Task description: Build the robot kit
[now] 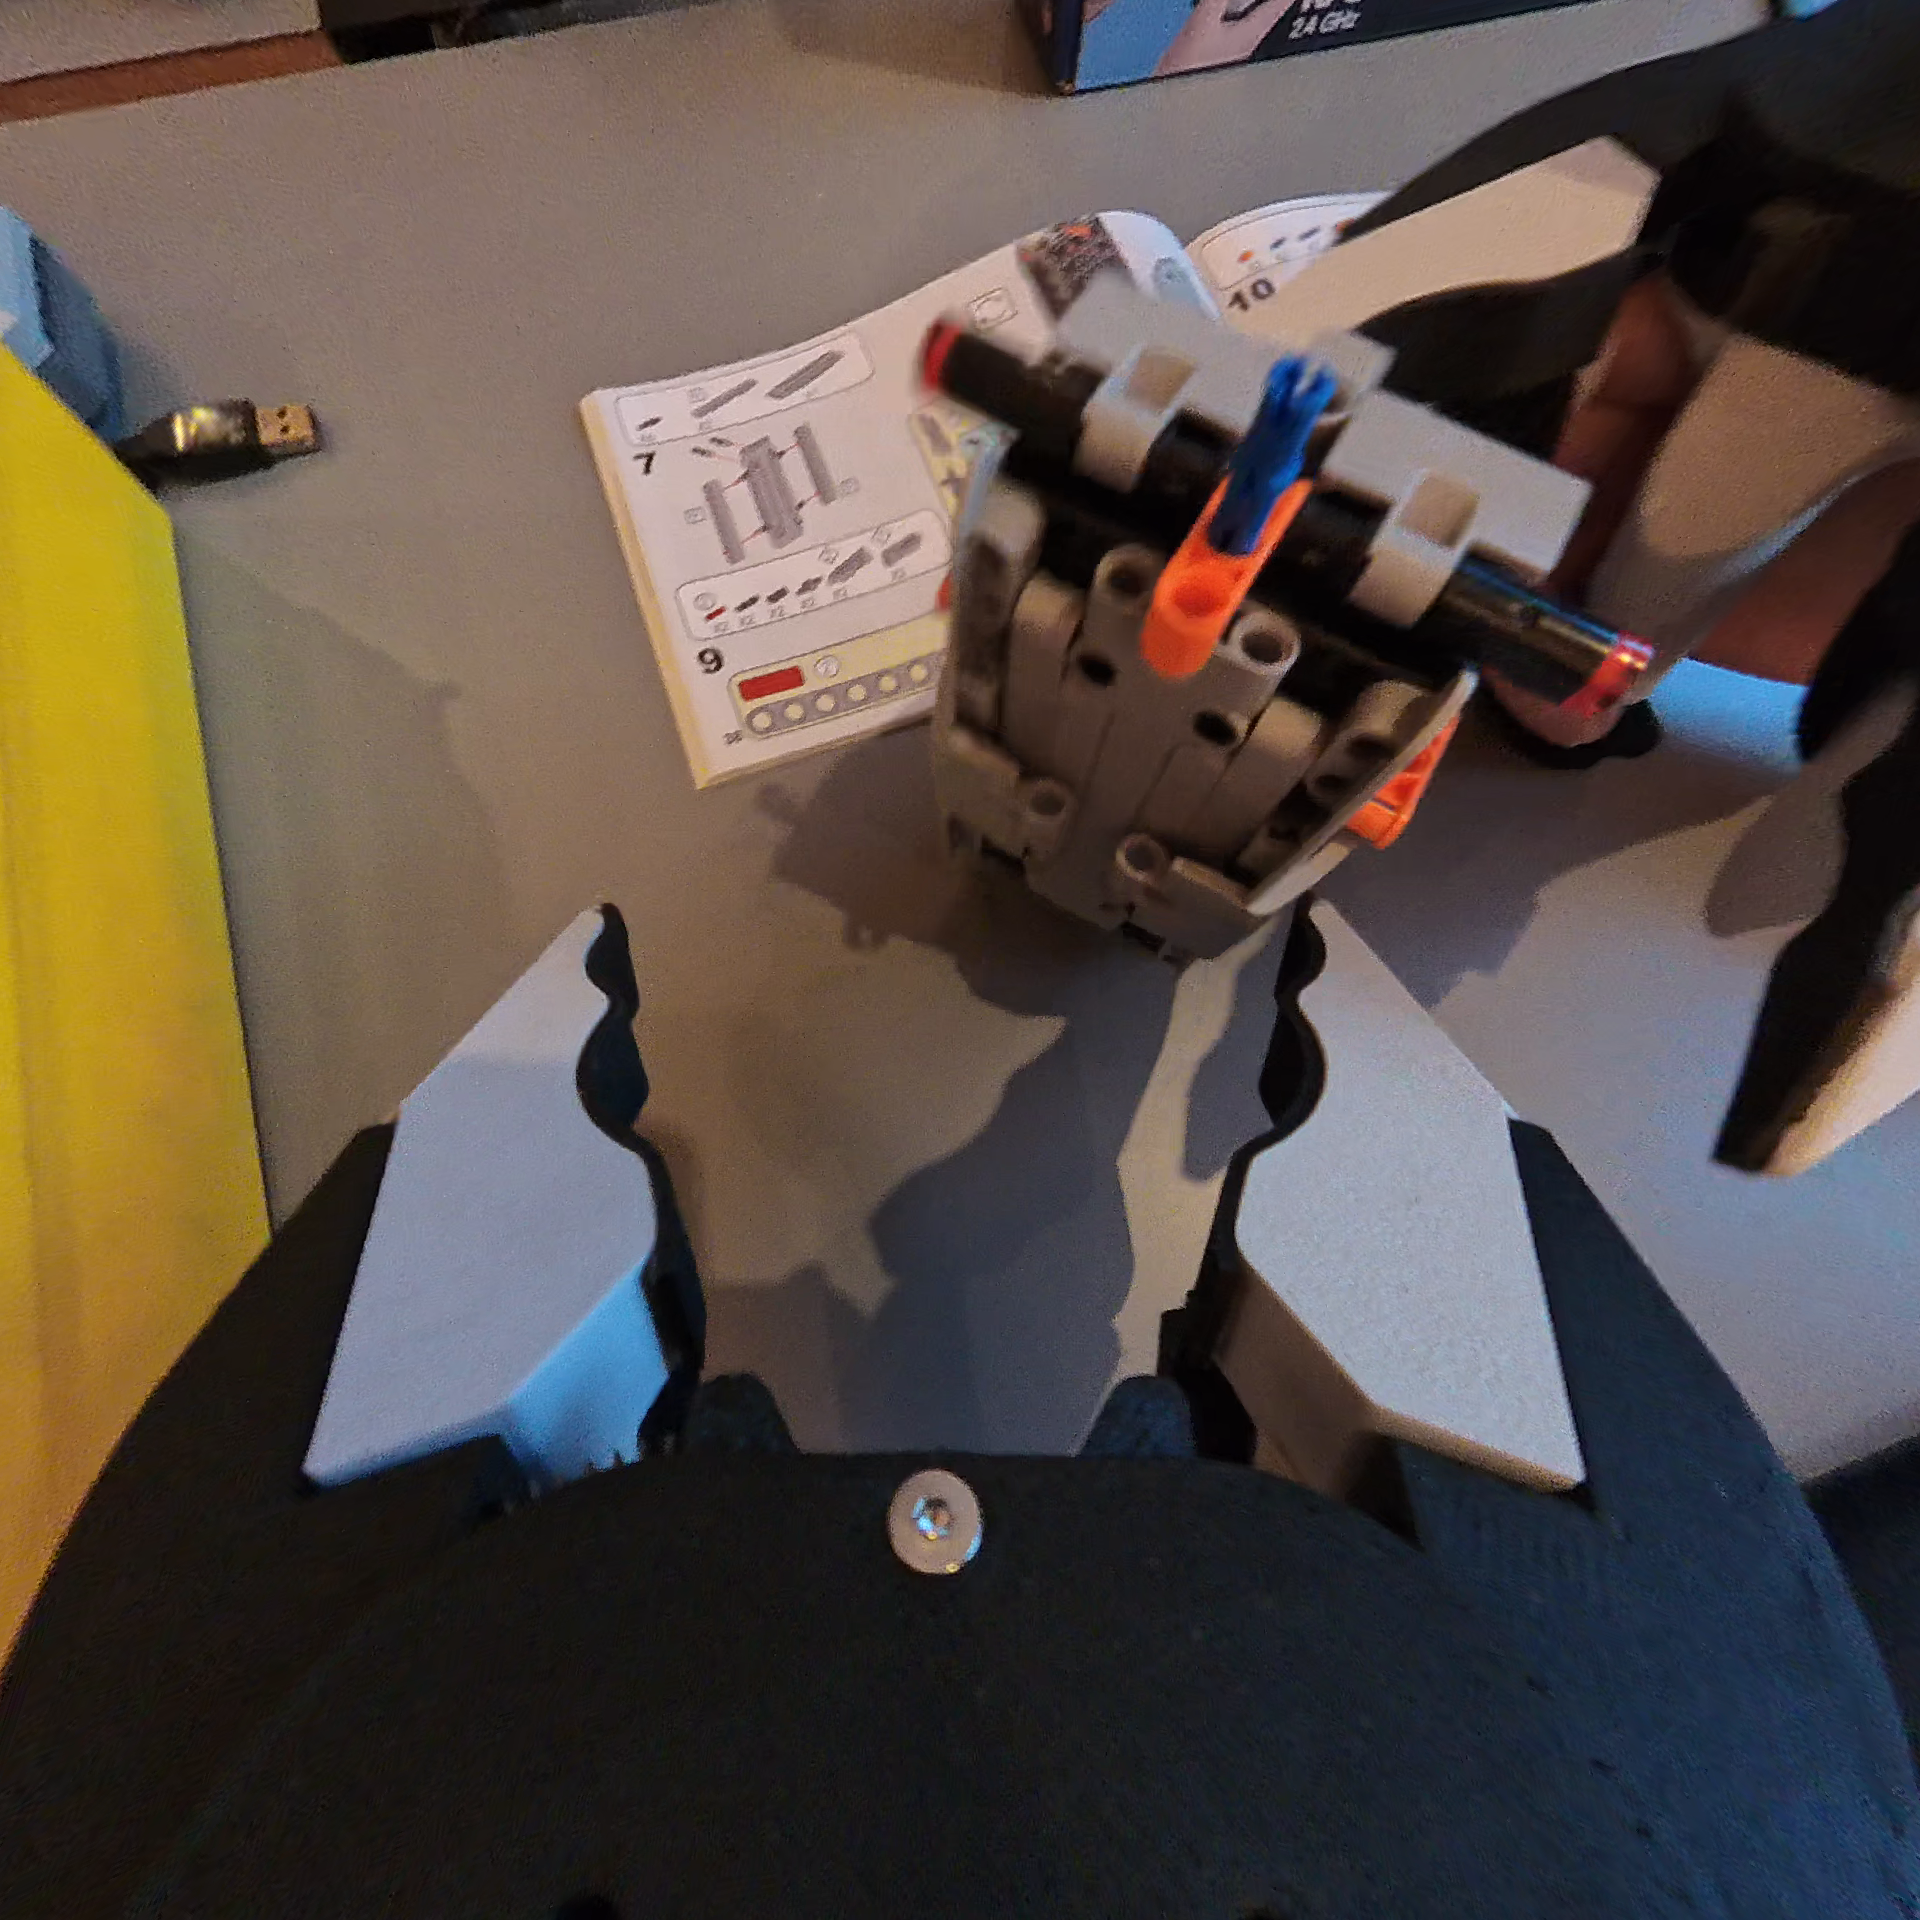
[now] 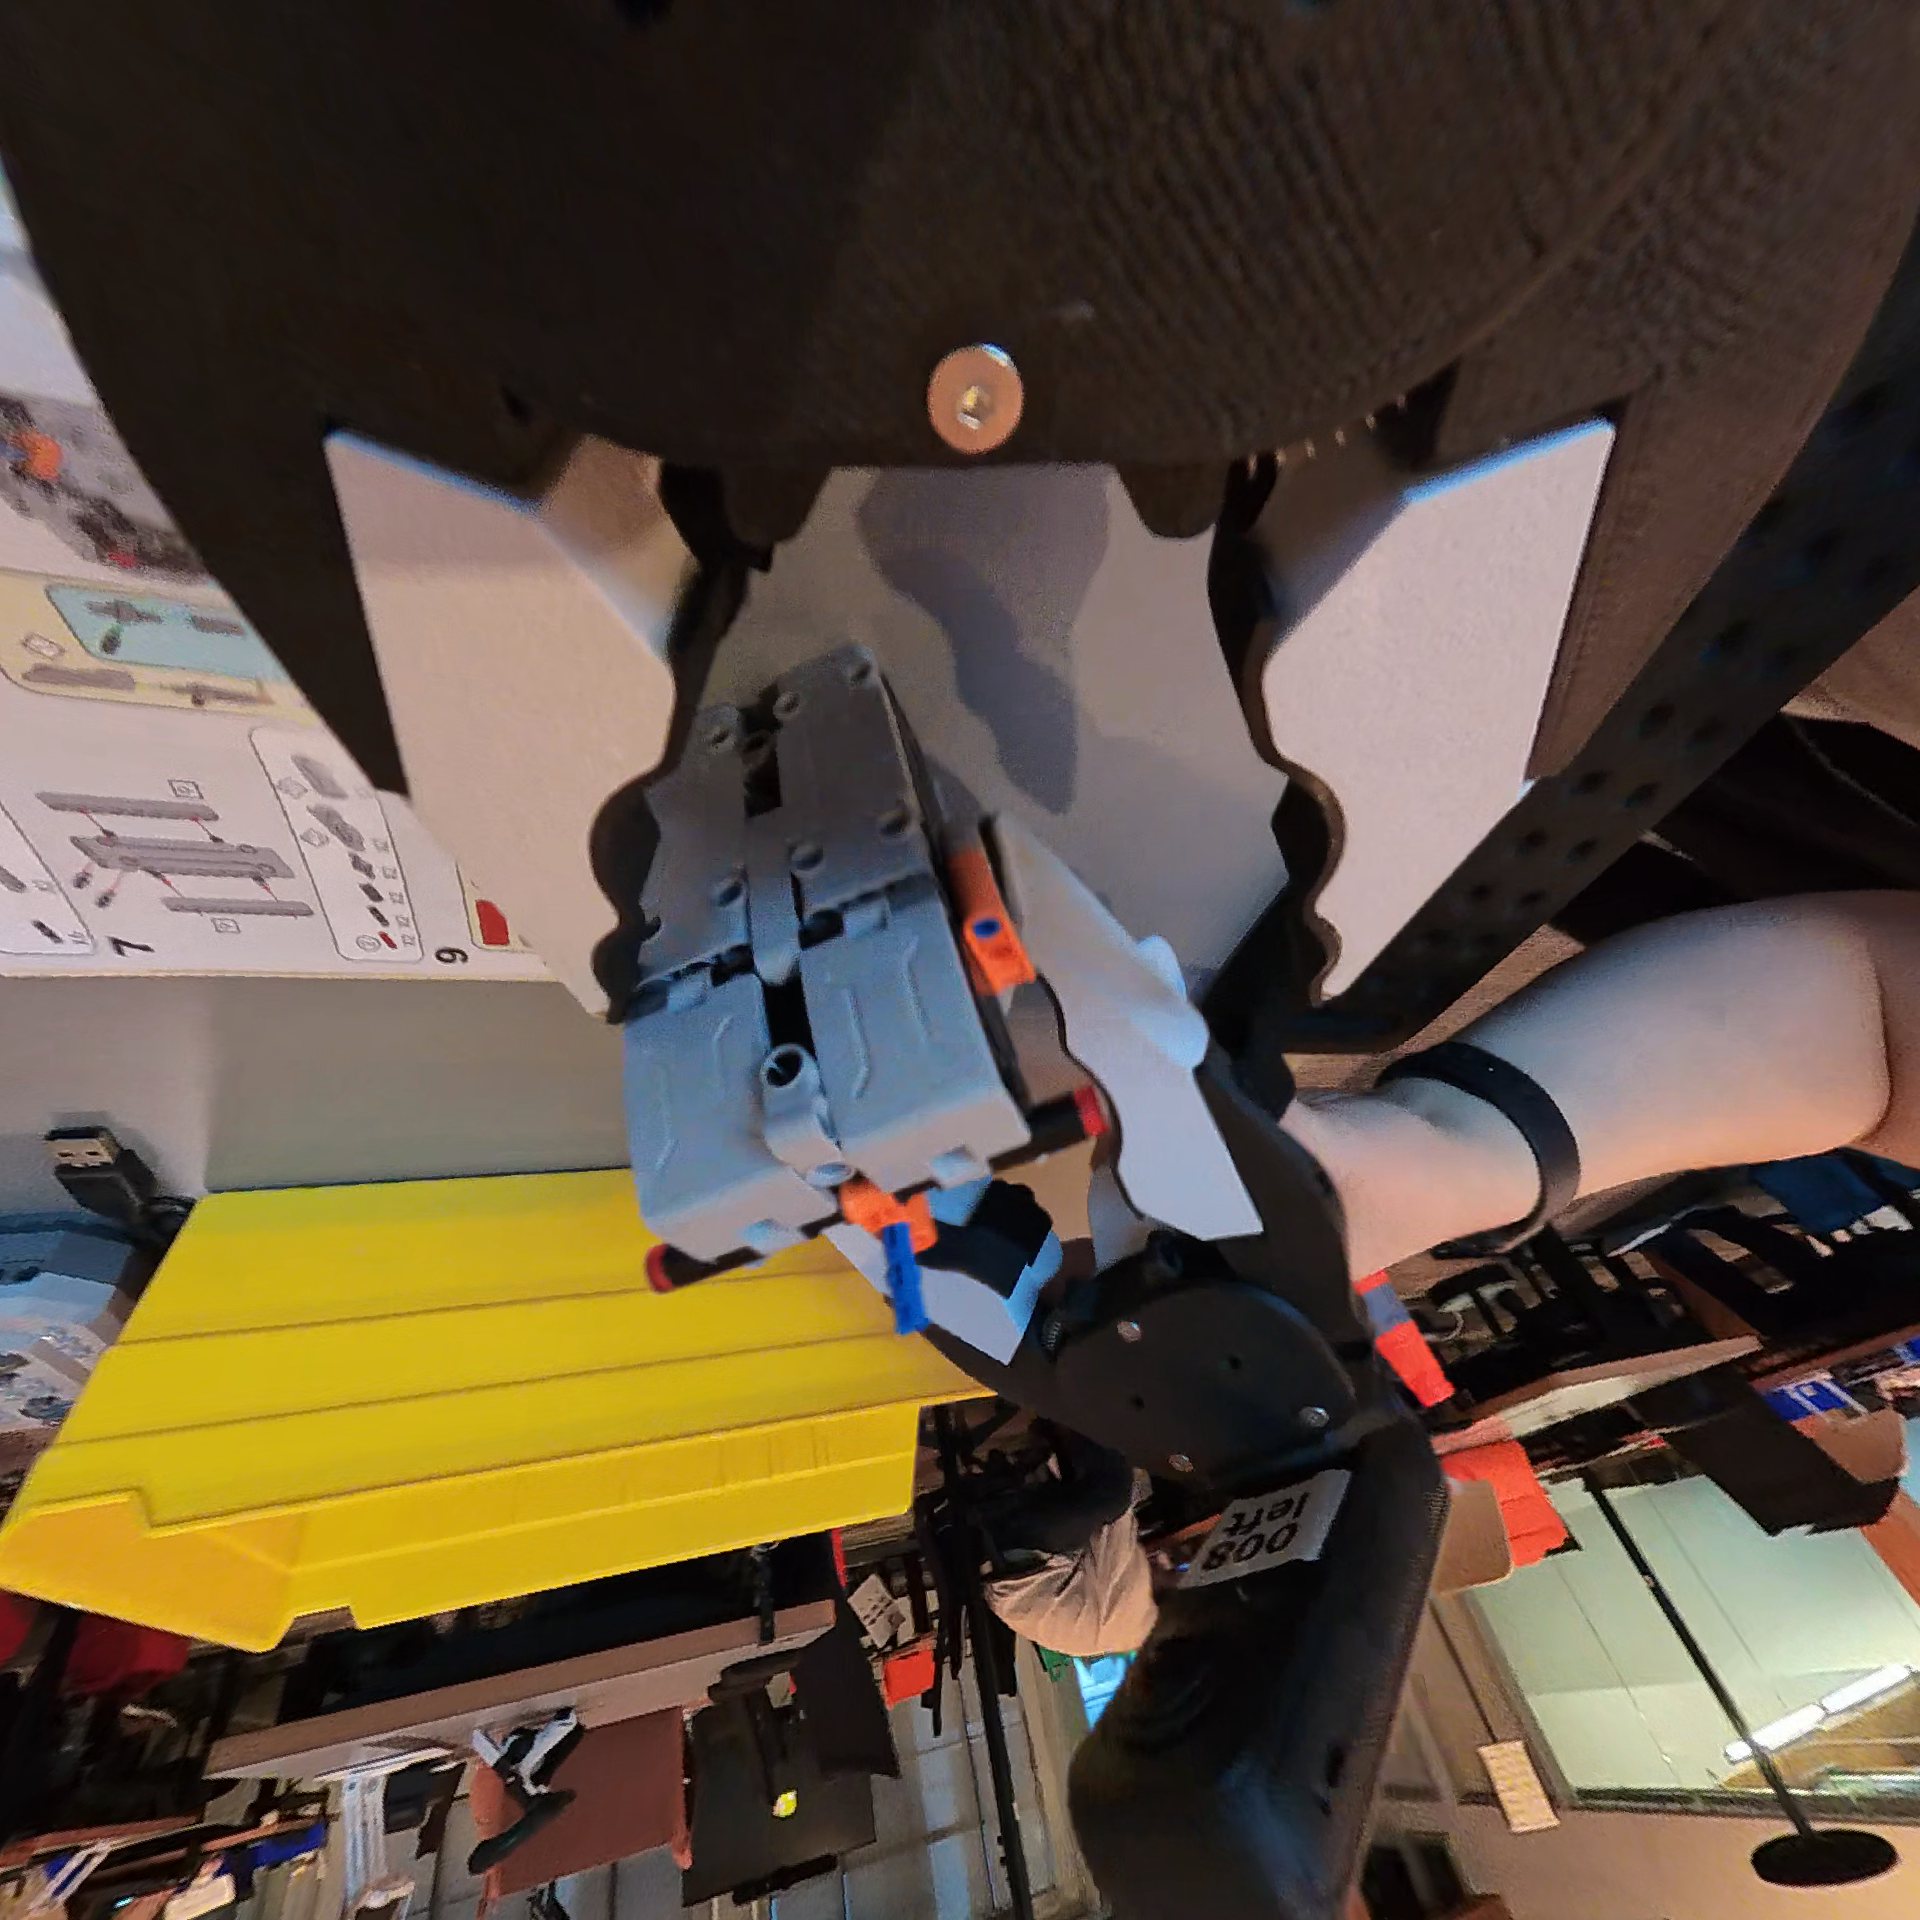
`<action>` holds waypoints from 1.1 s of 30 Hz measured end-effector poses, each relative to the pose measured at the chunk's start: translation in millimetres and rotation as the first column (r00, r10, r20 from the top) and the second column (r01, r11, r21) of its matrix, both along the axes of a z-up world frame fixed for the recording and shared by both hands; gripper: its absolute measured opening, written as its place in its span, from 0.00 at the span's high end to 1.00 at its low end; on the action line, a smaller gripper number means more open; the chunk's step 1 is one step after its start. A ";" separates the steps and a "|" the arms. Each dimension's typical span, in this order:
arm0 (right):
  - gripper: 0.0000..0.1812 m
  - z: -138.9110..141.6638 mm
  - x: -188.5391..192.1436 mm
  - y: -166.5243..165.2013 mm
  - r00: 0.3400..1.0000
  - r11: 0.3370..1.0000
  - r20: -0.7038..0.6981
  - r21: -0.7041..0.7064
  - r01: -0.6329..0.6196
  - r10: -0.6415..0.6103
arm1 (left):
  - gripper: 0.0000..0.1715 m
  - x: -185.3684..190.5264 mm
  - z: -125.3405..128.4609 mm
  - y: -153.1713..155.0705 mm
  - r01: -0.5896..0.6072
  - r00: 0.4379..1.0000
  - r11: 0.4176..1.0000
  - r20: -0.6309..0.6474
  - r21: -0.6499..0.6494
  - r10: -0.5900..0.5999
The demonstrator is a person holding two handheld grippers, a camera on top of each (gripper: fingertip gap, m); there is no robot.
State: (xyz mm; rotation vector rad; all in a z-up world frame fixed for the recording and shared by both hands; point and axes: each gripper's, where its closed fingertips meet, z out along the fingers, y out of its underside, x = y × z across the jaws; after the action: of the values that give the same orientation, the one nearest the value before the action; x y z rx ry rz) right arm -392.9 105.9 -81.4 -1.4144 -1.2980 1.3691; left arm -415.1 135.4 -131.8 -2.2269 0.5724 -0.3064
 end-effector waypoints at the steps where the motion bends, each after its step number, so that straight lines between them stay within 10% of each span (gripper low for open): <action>1: 0.33 -0.6 4.7 -0.8 1.000 1.000 0.002 0.006 0.017 -0.017 | 0.29 -5.2 -1.1 -2.2 -0.015 1.000 1.000 0.014 -0.009 0.016; 7: 0.47 0.4 32.8 -5.0 1.000 0.999 0.014 -0.016 0.028 -0.027 | 0.45 -22.4 4.2 -18.4 -0.130 0.978 0.991 0.165 0.002 0.128; 11: 0.47 -5.3 22.5 -0.6 0.997 0.995 0.032 -0.064 0.072 -0.070 | 0.32 -4.1 22.1 -26.5 -0.066 0.956 0.996 0.289 0.056 0.047; 21: 0.46 -9.2 26.9 -22.4 0.989 1.000 0.145 -0.025 -0.007 0.011 | 0.37 23.3 15.9 -22.2 0.031 0.952 0.999 0.303 0.024 -0.036; 26: 0.49 38.2 87.3 -10.3 0.988 0.997 0.152 0.080 -0.004 -0.009 | 0.47 34.2 12.2 -23.4 0.094 0.955 0.995 0.279 0.031 -0.099; 33: 0.48 125.1 258.2 41.8 0.897 0.889 -0.079 0.117 0.442 -0.435 | 0.55 37.1 -17.2 -22.9 0.187 0.971 0.982 0.158 -0.024 -0.181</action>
State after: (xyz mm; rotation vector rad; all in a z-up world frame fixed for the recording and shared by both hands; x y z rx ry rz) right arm -134.8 147.7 43.8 -1.4605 -0.9385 0.9869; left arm -377.9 112.5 -149.0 -2.1669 0.6940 -0.5861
